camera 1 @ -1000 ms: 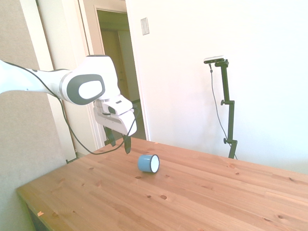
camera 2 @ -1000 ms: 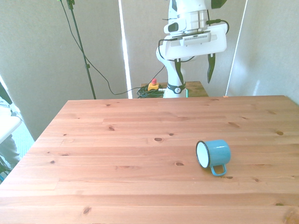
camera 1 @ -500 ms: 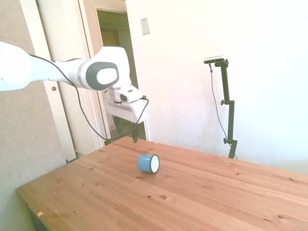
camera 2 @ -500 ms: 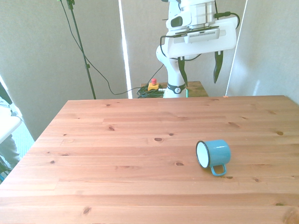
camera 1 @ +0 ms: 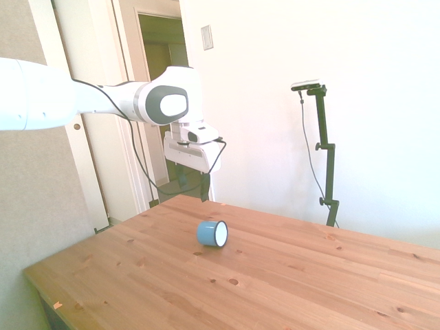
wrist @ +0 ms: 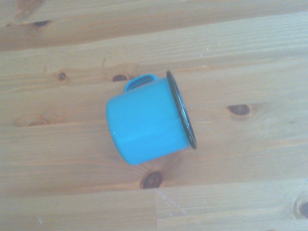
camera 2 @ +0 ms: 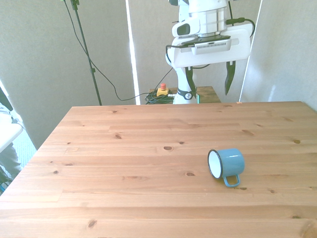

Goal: Flip the mug upright

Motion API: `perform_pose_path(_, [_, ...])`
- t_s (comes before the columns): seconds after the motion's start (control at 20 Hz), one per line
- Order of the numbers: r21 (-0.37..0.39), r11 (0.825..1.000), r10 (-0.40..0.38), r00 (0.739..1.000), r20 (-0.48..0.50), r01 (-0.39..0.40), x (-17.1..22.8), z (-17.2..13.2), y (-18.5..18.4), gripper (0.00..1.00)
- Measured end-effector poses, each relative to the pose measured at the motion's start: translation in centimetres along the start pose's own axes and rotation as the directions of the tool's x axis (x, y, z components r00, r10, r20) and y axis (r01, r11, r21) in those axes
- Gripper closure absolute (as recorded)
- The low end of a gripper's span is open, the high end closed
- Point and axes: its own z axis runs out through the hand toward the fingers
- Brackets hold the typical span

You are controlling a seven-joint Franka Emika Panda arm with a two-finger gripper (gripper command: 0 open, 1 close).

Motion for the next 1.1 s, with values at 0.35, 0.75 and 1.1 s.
perform_pose_path(0.35, [-0.059, 0.998, 0.022, 0.999, 0.026, -0.021, 3.1, 4.3, -3.9, 0.0])
perform_pose_path(0.75, [-0.104, 0.994, 0.048, 0.998, 0.043, -0.043, 5.6, 8.1, -5.8, 0.0])
perform_pose_path(1.1, [-0.159, 0.985, 0.072, 0.995, 0.072, -0.06, 6.2, 10.7, -8.2, 0.0])
